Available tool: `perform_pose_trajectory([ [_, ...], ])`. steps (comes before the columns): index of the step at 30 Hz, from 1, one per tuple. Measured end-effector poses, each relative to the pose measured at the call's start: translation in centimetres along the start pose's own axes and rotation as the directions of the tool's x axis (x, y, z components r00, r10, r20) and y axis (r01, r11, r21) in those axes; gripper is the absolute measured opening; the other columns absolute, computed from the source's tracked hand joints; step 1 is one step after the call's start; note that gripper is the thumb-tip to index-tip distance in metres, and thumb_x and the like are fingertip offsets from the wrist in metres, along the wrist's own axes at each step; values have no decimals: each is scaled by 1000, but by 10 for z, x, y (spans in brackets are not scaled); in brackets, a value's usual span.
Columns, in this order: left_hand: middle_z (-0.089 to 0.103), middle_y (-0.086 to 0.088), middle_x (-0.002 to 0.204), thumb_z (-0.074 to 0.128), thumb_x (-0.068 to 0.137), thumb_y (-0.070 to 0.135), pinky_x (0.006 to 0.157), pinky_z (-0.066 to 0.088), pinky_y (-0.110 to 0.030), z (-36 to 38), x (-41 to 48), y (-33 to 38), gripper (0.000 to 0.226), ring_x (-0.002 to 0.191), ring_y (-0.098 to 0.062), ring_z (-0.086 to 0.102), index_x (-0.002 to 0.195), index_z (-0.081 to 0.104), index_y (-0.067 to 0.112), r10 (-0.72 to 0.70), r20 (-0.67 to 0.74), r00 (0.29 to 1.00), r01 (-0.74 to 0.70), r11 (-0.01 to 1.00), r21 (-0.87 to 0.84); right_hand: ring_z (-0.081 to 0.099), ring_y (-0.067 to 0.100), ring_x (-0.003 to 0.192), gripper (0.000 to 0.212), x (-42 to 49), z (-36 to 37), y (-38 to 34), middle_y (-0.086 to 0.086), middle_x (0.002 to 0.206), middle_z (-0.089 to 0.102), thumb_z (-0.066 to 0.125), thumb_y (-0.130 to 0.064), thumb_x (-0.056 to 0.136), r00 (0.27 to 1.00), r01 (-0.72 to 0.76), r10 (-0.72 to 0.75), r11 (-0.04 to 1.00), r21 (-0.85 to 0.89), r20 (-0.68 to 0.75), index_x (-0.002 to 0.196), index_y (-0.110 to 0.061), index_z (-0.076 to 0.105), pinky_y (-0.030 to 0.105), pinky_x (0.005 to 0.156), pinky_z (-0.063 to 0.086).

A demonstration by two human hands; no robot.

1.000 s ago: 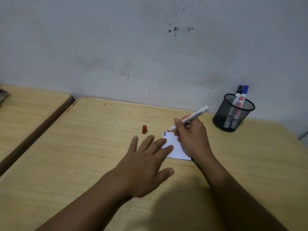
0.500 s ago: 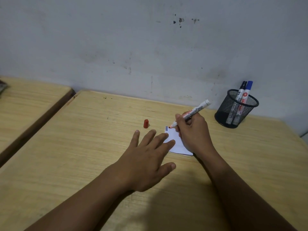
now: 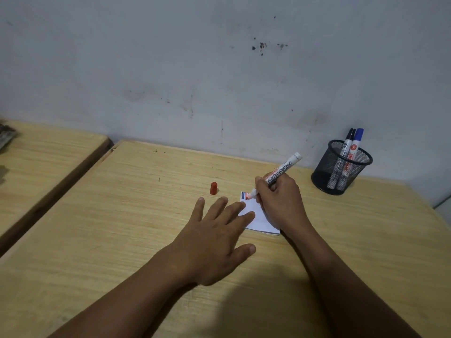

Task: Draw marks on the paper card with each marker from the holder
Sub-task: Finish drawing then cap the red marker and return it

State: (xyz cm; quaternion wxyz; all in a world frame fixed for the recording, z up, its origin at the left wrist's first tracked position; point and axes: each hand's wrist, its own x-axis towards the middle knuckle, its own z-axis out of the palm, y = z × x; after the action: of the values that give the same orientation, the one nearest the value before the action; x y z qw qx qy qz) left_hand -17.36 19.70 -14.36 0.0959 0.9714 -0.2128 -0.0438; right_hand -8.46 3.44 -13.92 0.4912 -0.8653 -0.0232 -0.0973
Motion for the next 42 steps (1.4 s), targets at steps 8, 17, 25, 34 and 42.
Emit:
perform_pose_trajectory([
  [8, 28, 10, 154, 39, 92, 61, 118, 4, -58, -4, -5, 4, 63, 145, -15, 19, 149, 25, 37, -66, -317, 946, 24, 990, -136, 45, 11, 39, 26, 0, -30, -4, 7, 57, 57, 60, -22, 96, 939, -183, 337, 659, 729, -70, 78, -5, 63, 19, 33, 28],
  [17, 63, 8, 117, 45, 93, 44, 90, 27, -45, -49, 36, -34, 29, 116, -19, 50, 114, 63, 36, -456, -261, 851, 426, 889, -166, 45, 8, 39, 26, -20, -63, -38, 5, 53, 57, 59, -18, 97, 946, -175, 324, 563, 808, -20, 74, -7, 64, 18, 32, 27],
  [25, 74, 19, 77, 54, 94, 28, 82, 37, -38, -79, 12, -15, 21, 86, -5, 66, 79, 69, 28, -472, -249, 846, 273, 784, -557, 46, 12, 38, 28, -47, -92, -69, 9, 55, 57, 57, -15, 98, 991, -60, 124, 728, 683, -44, 76, 0, 62, 22, 34, 31],
  [34, 78, 4, 91, 60, 96, 13, 72, 50, -23, -136, -16, 65, 20, 73, -9, 57, 107, 76, 19, -243, -369, 897, -189, 543, -818, 50, 15, 43, 30, -77, -124, -113, 8, 57, 61, 60, -19, 97, 993, 75, -3, 791, 607, -118, 73, -2, 67, 24, 38, 36],
  [42, 77, 4, 89, 65, 94, 12, 70, 48, -16, -155, -27, 105, 17, 76, 2, 64, 104, 77, 17, -98, -426, 899, -293, 588, -754, 49, 12, 46, 29, -108, -171, -134, 7, 63, 63, 61, -24, 97, 989, 142, -105, 841, 522, -100, 86, 2, 65, 25, 41, 36],
])
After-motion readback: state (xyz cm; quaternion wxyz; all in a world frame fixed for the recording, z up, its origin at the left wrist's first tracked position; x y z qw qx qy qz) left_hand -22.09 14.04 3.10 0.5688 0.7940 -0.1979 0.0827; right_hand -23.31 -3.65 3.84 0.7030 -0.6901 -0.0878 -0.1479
